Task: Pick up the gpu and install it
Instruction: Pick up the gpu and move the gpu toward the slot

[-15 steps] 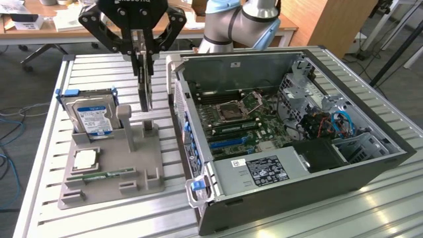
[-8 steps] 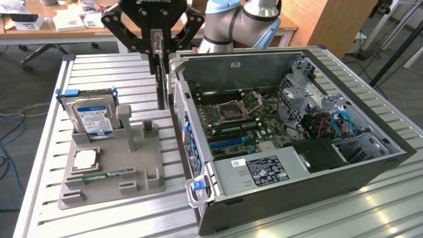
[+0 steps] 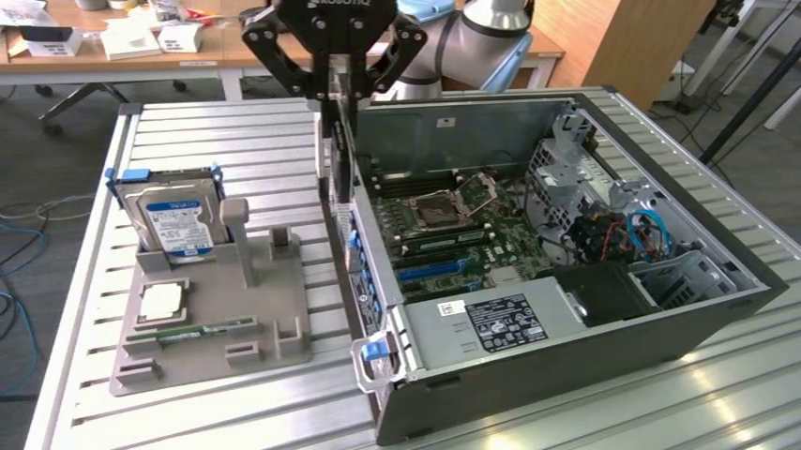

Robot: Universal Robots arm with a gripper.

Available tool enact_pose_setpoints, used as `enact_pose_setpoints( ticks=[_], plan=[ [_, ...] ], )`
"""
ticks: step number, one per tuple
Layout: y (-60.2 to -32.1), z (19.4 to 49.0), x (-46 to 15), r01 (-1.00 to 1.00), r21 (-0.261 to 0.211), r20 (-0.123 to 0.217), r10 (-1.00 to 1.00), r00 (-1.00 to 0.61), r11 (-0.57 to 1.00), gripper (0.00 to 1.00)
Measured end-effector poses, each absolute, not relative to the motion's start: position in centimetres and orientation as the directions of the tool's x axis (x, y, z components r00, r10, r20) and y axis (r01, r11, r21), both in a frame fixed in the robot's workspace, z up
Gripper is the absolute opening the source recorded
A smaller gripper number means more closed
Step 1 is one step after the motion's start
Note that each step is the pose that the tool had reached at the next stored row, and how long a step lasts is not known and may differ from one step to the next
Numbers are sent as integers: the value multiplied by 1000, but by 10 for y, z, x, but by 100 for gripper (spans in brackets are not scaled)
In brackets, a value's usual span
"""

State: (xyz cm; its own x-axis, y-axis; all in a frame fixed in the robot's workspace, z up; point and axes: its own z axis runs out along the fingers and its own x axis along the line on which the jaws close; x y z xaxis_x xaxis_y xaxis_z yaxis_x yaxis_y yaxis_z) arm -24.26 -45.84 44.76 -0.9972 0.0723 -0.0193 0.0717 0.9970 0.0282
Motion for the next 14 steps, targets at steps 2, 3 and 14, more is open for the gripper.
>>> enact_pose_setpoints(
  ticks=[2, 3, 14],
  plan=[
    [-458, 448, -235, 72, 28, -19, 72, -997, 997, 26],
    [-458, 448, -231, 72, 28, -19, 72, -997, 997, 26],
    [-458, 448, -192, 72, 28, -19, 72, -997, 997, 26]
  ],
)
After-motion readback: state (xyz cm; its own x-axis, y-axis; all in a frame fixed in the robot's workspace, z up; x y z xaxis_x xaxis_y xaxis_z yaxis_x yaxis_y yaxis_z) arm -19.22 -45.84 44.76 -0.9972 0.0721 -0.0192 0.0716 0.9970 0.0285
